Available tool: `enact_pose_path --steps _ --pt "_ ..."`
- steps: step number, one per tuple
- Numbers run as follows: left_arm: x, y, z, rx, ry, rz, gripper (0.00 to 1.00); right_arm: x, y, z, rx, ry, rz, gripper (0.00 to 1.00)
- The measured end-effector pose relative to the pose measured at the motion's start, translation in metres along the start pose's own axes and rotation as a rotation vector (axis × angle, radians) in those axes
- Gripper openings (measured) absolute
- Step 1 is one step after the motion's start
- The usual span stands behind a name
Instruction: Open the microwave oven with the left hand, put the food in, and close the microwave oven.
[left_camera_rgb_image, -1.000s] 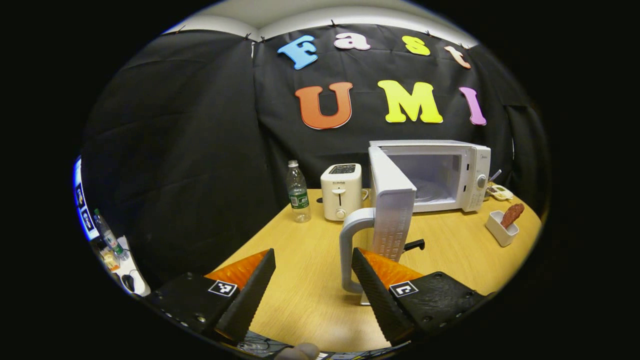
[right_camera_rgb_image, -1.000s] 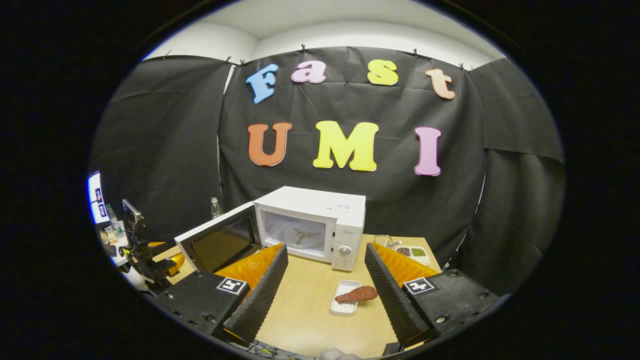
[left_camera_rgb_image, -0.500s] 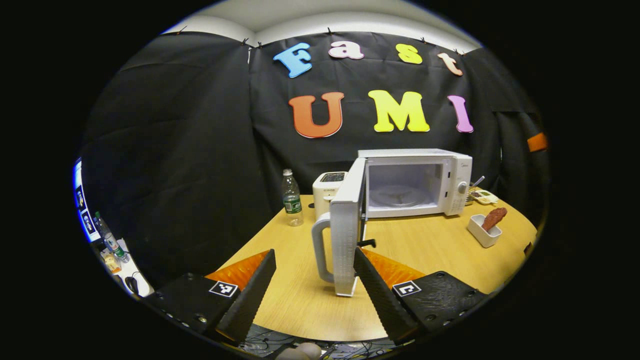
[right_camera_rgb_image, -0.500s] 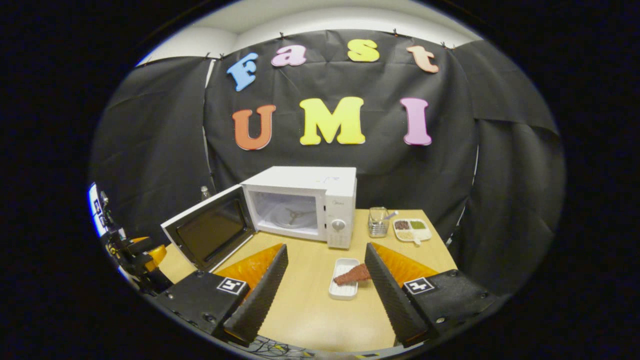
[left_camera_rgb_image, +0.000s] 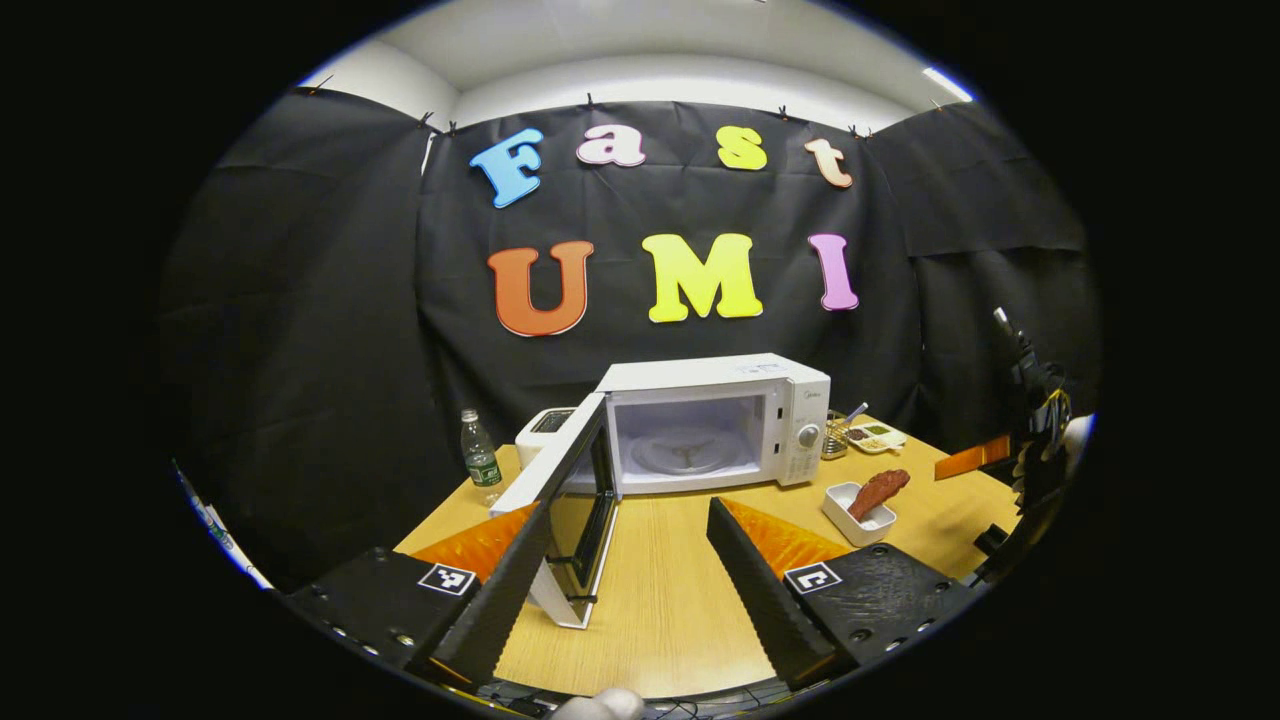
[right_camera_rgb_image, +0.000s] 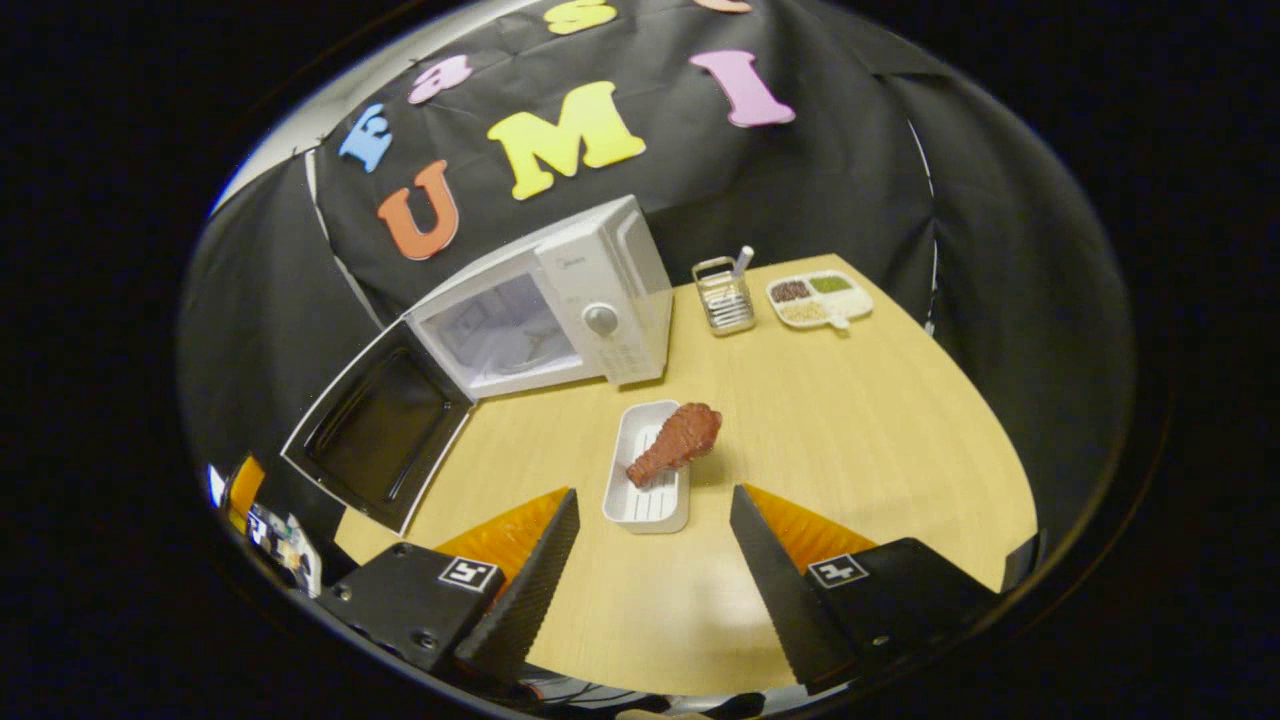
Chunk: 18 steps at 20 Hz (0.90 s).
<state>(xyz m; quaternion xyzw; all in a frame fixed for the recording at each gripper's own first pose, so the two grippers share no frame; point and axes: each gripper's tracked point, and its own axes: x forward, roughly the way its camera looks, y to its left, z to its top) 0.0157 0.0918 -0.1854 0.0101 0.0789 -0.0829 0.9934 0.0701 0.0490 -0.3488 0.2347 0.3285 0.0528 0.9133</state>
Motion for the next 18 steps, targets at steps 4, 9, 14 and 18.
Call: enact_pose_path --steps 4,9,14,18 --pt "0.007 -0.025 0.015 -0.013 0.003 0.018 0.96 0.047 -0.021 0.005 0.125 0.088 0.07 0.86" --pt "0.013 -0.045 0.029 0.031 0.012 0.057 0.96 0.081 -0.017 0.009 0.246 0.229 0.199 0.8" --pt "0.015 -0.06 0.031 0.029 0.029 0.103 0.96 0.093 -0.02 0.019 0.258 0.318 0.243 0.65" --pt "0.017 -0.065 0.028 0.018 0.036 0.134 0.96 0.096 -0.017 0.033 0.229 0.369 0.262 0.51"
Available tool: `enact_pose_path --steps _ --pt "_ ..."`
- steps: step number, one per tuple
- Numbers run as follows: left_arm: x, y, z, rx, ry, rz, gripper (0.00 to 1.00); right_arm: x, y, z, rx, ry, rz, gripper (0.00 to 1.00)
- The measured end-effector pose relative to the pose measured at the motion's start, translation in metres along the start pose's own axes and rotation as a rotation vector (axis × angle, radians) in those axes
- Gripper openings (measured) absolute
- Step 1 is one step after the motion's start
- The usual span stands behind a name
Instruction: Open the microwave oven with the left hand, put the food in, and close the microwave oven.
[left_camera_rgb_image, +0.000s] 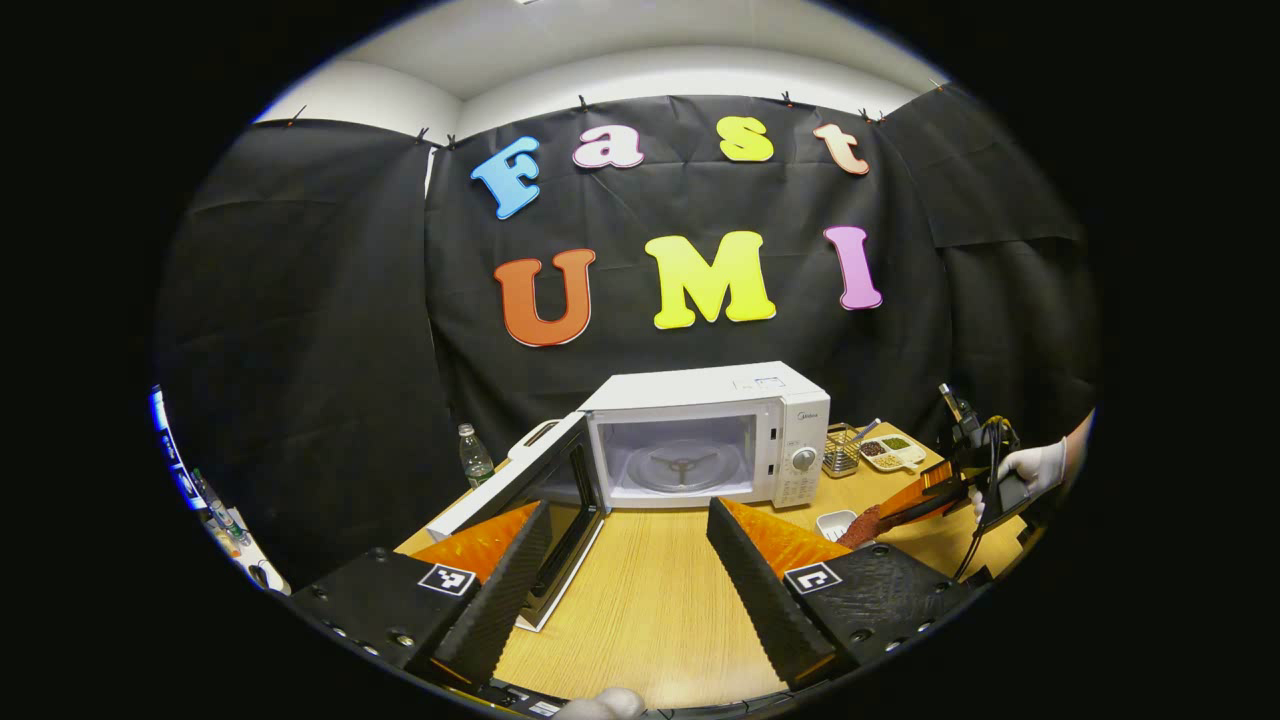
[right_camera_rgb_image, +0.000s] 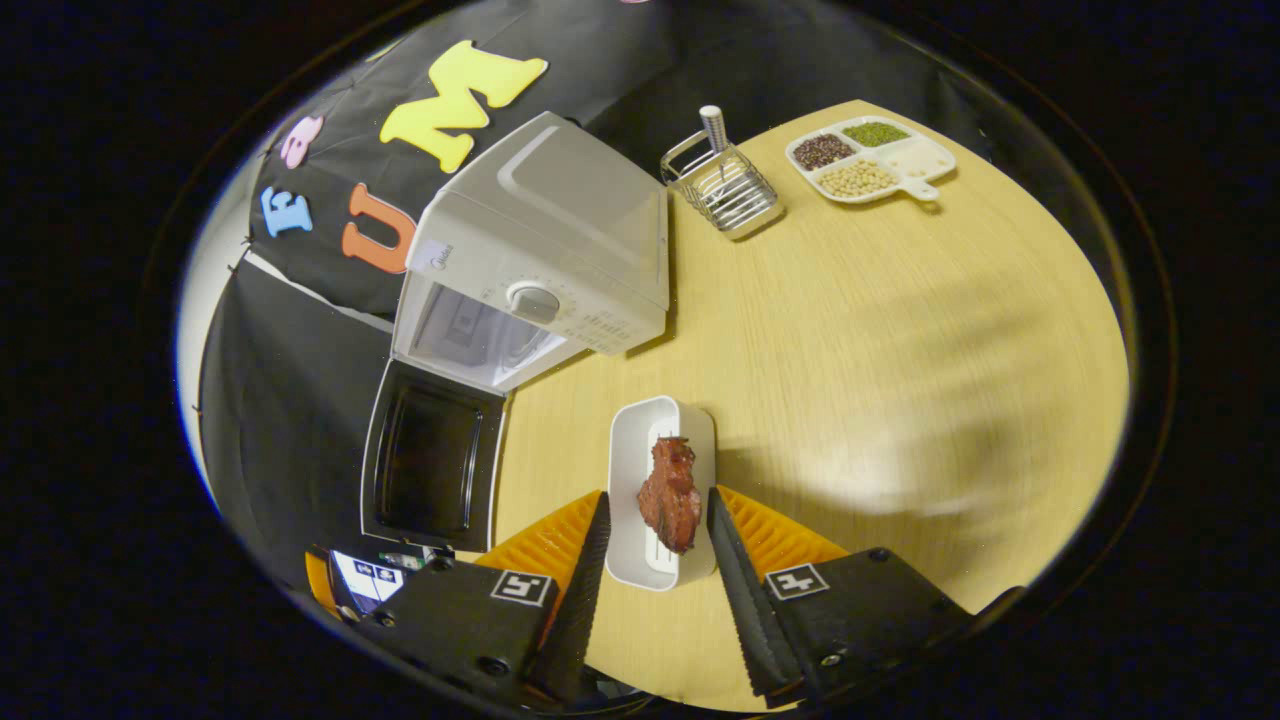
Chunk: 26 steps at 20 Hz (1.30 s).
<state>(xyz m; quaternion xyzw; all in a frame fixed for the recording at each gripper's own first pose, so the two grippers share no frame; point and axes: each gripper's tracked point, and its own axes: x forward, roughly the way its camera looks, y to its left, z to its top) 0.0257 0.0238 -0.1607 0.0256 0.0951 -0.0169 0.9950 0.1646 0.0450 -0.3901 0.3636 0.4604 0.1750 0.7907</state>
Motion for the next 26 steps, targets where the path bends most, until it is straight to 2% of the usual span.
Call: enact_pose_path --steps 2,3,5,6,8,11,15,16,23,26 --pt "-0.002 -0.001 -0.003 -0.002 0.01 0.005 0.96 0.0 -0.001 0.003 -0.022 0.017 -0.013 0.46" --pt "-0.001 0.0 -0.003 -0.001 0.011 0.007 0.89 0.0 -0.003 0.002 -0.032 0.035 -0.028 0.42" --pt "0.0 0.0 -0.006 -0.002 0.013 0.007 0.88 -0.001 -0.01 0.002 -0.033 0.043 -0.051 0.31" --pt "0.001 0.001 -0.007 -0.003 0.015 0.006 0.88 -0.001 -0.013 0.003 -0.018 0.043 -0.056 0.21" --pt "0.001 0.004 -0.008 -0.006 0.019 0.004 0.88 -0.003 -0.013 0.001 0.047 0.038 -0.039 0.09" --pt "0.003 0.009 -0.012 -0.004 0.026 0.0 0.88 -0.004 -0.008 -0.003 0.07 0.041 -0.018 0.05" --pt "0.007 0.016 -0.012 -0.003 0.025 -0.013 0.89 -0.015 0.0 0.0 0.051 0.006 -0.028 0.02" --pt "0.007 0.018 -0.012 -0.003 0.022 -0.017 0.96 -0.018 0.007 0.003 0.036 -0.004 -0.025 0.02" --pt "0.008 0.03 -0.012 -0.01 0.018 -0.063 0.96 -0.037 0.082 0.019 -0.031 -0.118 0.027 0.02" --pt "0.009 0.036 -0.012 -0.004 0.018 -0.088 0.96 -0.029 0.125 0.027 0.044 -0.209 0.076 0.02"
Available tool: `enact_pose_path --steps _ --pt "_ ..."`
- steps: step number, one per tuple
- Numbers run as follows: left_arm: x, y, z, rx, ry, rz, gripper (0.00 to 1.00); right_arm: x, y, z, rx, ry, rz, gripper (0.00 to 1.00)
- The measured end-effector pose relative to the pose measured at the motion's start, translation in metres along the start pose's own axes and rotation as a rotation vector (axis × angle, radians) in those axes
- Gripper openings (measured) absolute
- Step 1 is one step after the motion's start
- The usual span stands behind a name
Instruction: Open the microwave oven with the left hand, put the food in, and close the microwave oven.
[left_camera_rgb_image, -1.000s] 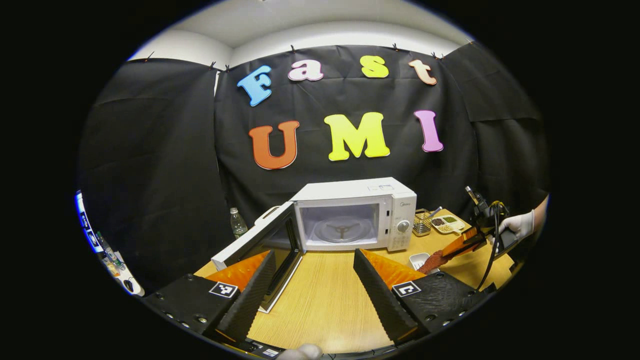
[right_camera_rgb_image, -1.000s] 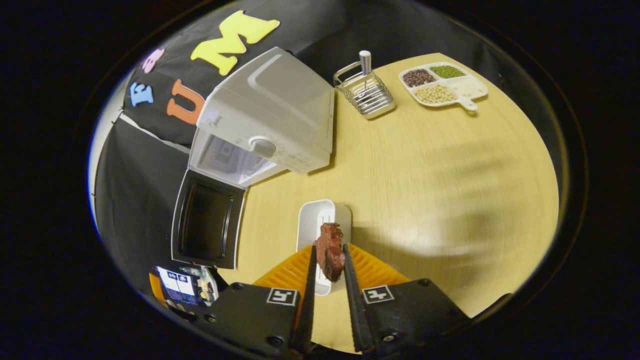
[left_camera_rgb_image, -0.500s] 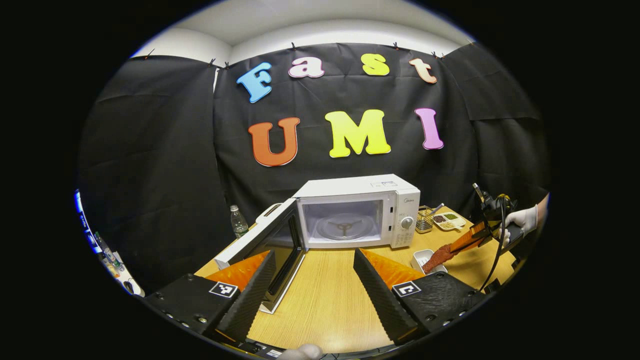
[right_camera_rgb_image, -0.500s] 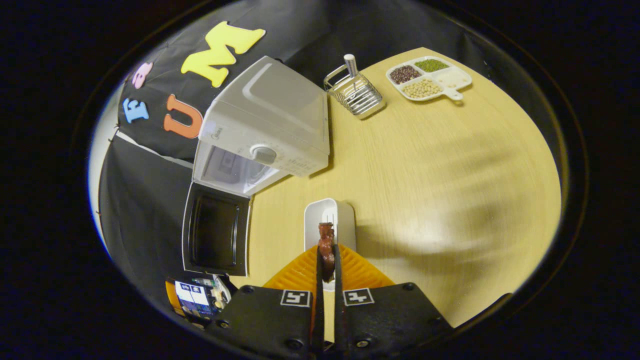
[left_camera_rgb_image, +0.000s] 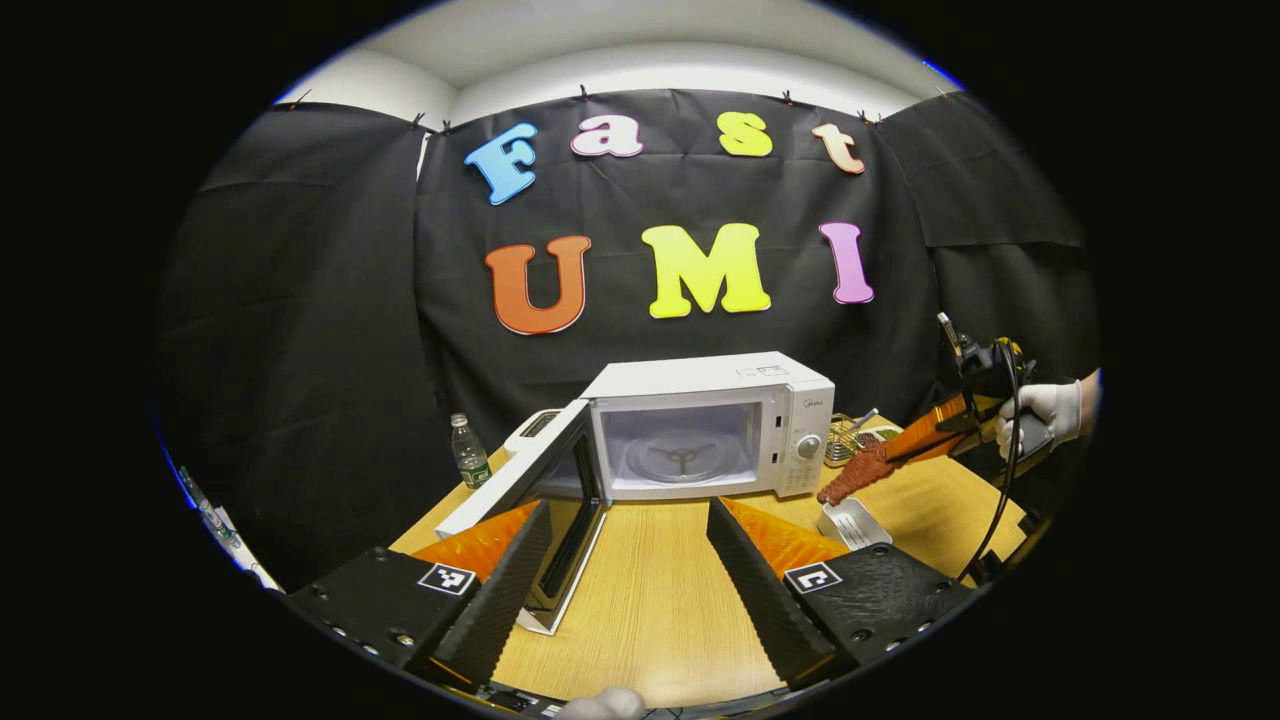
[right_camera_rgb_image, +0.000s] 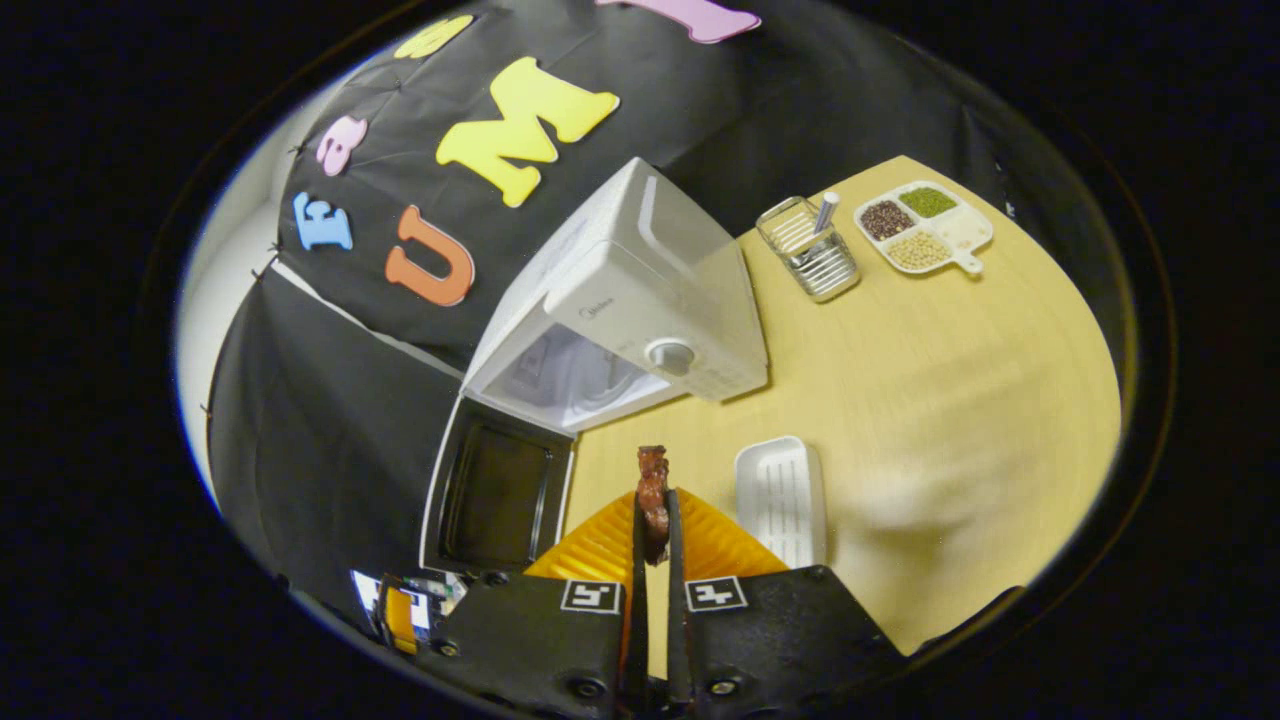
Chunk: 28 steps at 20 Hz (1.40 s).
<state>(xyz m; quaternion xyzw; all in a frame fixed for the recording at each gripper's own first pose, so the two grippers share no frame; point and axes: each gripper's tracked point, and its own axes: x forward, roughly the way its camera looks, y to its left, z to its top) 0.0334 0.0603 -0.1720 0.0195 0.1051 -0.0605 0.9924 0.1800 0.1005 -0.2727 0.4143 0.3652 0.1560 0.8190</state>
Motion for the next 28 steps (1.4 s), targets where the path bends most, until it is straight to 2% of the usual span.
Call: enact_pose_path --steps 1,2,8,14,19,25,26,27,28 --pt "0.0 0.002 -0.001 0.002 0.003 -0.011 0.96 0.008 0.015 -0.002 0.035 -0.031 0.02 0.02" --pt "-0.002 0.003 -0.002 0.005 0.009 -0.024 0.96 0.018 0.028 -0.003 0.074 -0.065 0.039 0.1" --pt "-0.008 0.024 -0.001 0.034 0.027 -0.076 0.96 0.101 0.087 -0.02 0.293 -0.277 0.114 0.1" --pt "-0.012 0.05 -0.009 0.07 0.054 -0.089 0.96 0.195 0.115 -0.03 0.432 -0.435 0.138 0.1" --pt "-0.017 0.067 -0.016 0.055 0.074 -0.059 0.96 0.267 0.117 -0.013 0.517 -0.541 0.1 0.1" --pt "-0.018 0.08 -0.016 0.063 0.085 -0.029 0.96 0.324 0.088 0.02 0.52 -0.641 0.018 0.1" --pt "-0.017 0.08 -0.017 0.066 0.091 -0.025 0.96 0.33 0.082 0.02 0.5 -0.645 -0.011 0.01" --pt "-0.017 0.082 -0.019 0.07 0.095 -0.022 0.96 0.335 0.074 0.018 0.482 -0.65 -0.046 0.01" --pt "-0.016 0.082 -0.018 0.074 0.096 -0.022 0.96 0.337 0.074 0.021 0.471 -0.662 -0.039 0.11"
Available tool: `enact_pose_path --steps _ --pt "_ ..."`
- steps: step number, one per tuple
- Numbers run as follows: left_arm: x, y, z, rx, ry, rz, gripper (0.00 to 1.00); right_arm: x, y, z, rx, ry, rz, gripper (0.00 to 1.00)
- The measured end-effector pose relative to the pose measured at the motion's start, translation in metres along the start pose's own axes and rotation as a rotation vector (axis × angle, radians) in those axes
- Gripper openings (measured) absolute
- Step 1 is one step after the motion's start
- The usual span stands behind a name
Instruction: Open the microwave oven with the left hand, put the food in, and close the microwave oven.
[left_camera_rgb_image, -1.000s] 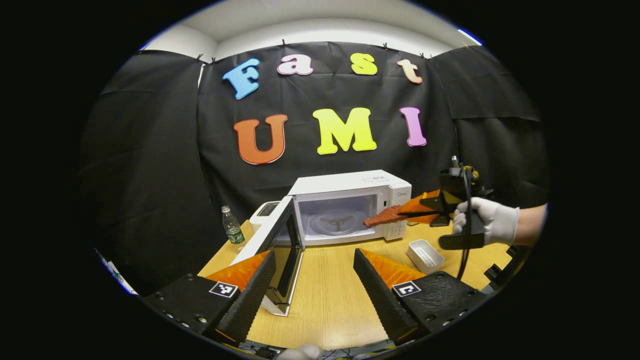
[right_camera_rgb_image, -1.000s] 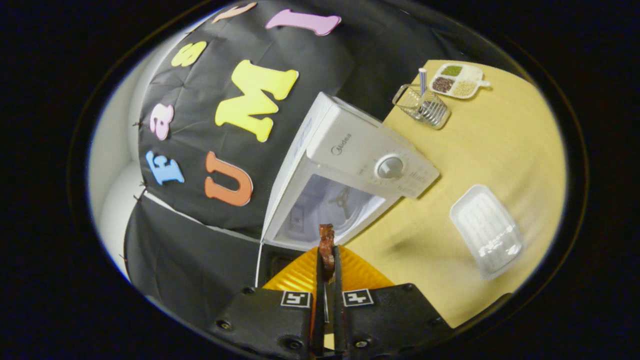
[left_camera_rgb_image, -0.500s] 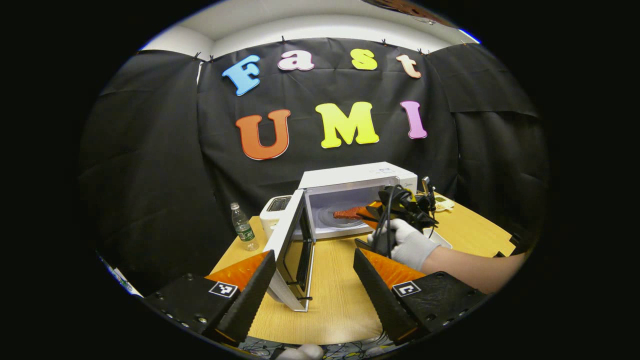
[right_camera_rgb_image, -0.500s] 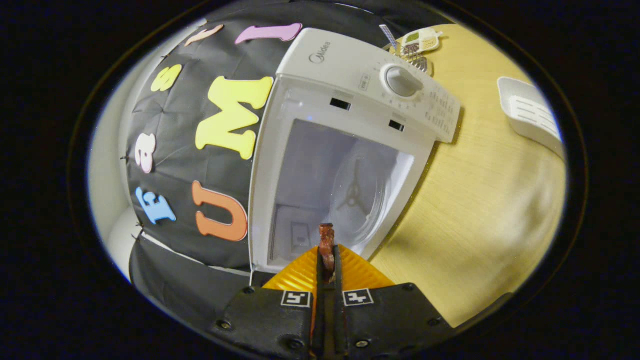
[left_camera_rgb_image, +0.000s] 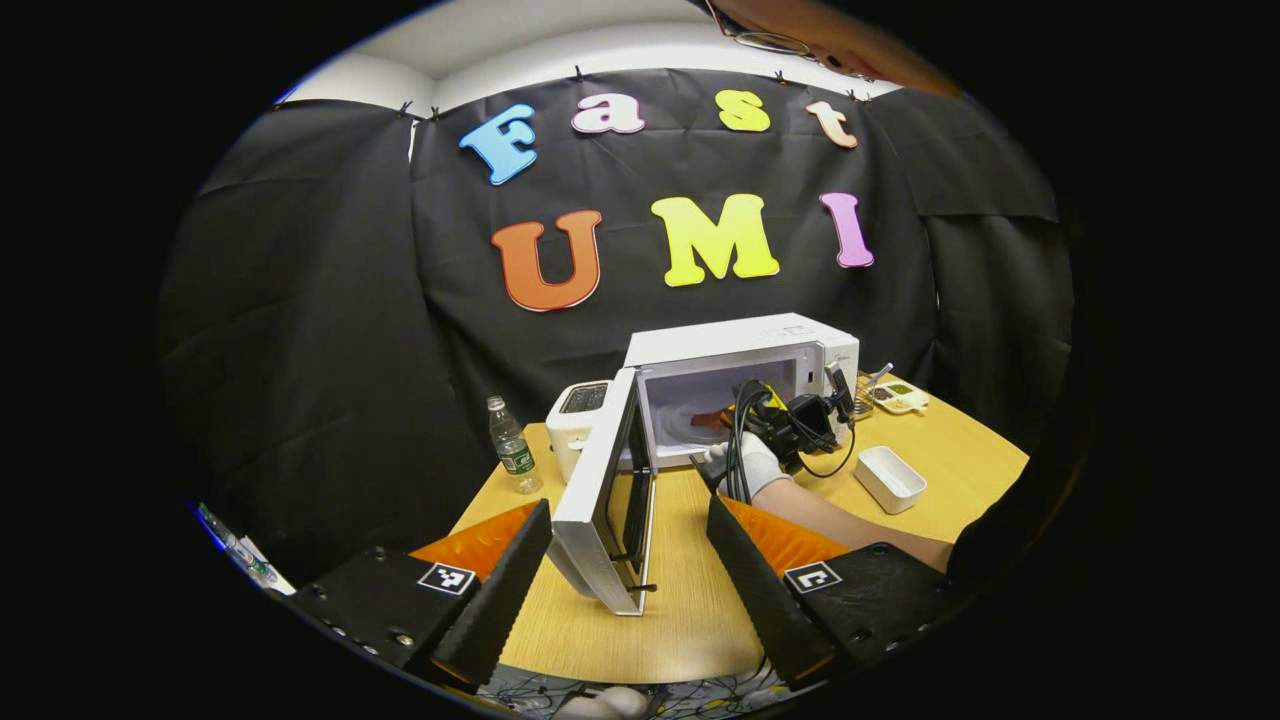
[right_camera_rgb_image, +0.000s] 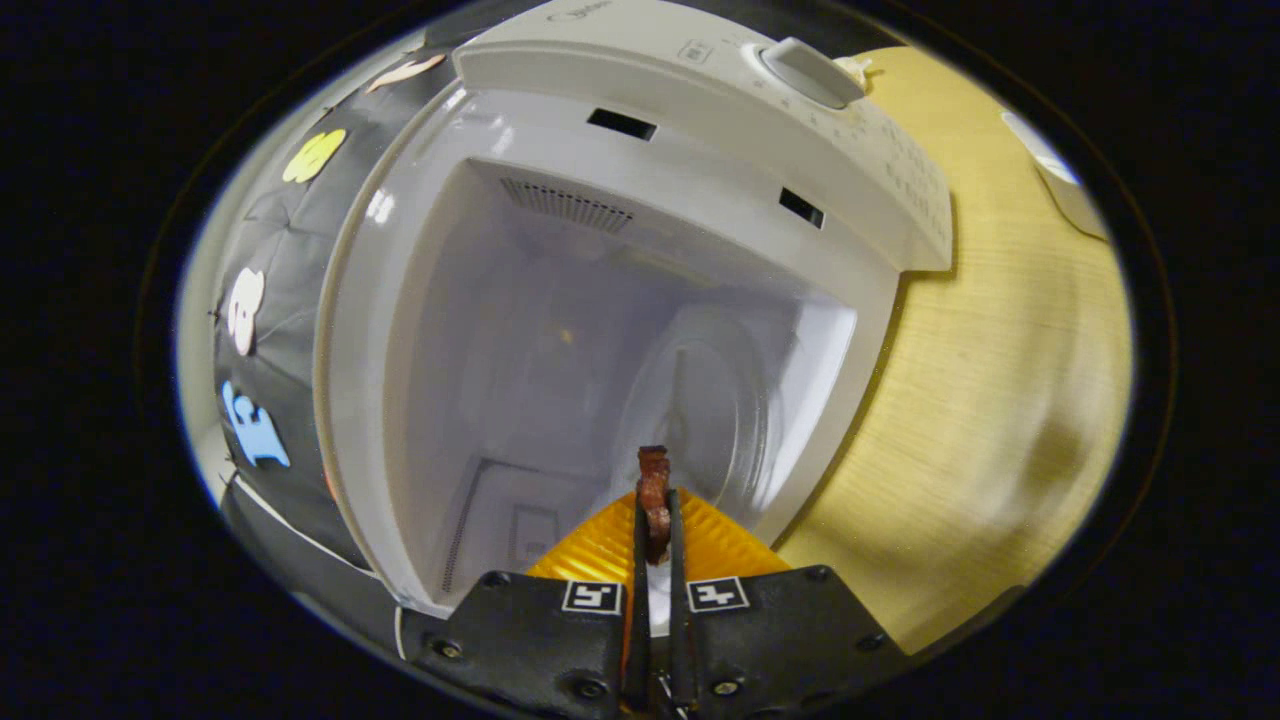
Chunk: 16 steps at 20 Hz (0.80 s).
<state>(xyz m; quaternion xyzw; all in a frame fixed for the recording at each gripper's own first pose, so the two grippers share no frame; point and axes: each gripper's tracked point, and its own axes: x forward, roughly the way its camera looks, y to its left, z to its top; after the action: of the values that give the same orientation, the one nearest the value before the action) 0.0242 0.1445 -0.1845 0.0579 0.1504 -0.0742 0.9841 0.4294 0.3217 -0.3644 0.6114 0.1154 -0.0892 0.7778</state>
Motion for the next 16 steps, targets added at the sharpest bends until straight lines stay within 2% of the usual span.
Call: enact_pose_path --steps 1,2,3,4,7,9,11,12,13,14,16 --pt "0.001 0.0 -0.001 0.002 0.003 -0.001 0.96 0.001 0.001 0.0 -0.03 0.003 -0.001 0.02" --pt "0.0 0.001 0.0 0.004 0.001 0.0 0.96 -0.001 0.0 0.0 -0.078 0.001 -0.006 0.03" --pt "0.0 0.001 0.001 0.005 0.0 -0.002 0.96 -0.003 -0.003 0.0 -0.142 0.0 -0.02 0.14" --pt "-0.001 0.002 0.002 0.006 -0.003 0.001 0.96 -0.002 -0.009 0.003 -0.197 -0.012 -0.047 0.08" --pt "0.0 0.003 0.003 0.004 -0.008 0.003 0.96 -0.001 -0.015 0.004 -0.335 -0.01 -0.09 0.14" --pt "0.001 0.003 0.002 0.004 -0.005 0.005 0.96 -0.001 -0.017 0.008 -0.473 -0.02 -0.105 0.21" --pt "0.002 0.002 0.0 0.004 -0.006 0.004 0.96 0.0 -0.01 0.009 -0.561 -0.024 -0.085 0.43" --pt "0.002 0.004 0.0 0.003 -0.005 0.008 0.96 -0.004 -0.002 0.01 -0.591 -0.032 -0.071 0.63" --pt "0.002 0.006 0.0 0.0 -0.007 0.013 0.96 -0.008 0.003 0.015 -0.626 -0.047 -0.069 0.78" --pt "0.002 0.007 0.001 -0.003 -0.01 0.014 0.96 -0.014 0.006 0.017 -0.666 -0.057 -0.069 0.8" --pt "0.003 0.01 0.003 -0.001 -0.018 0.022 0.96 -0.025 0.009 0.02 -0.731 -0.065 -0.07 0.9"
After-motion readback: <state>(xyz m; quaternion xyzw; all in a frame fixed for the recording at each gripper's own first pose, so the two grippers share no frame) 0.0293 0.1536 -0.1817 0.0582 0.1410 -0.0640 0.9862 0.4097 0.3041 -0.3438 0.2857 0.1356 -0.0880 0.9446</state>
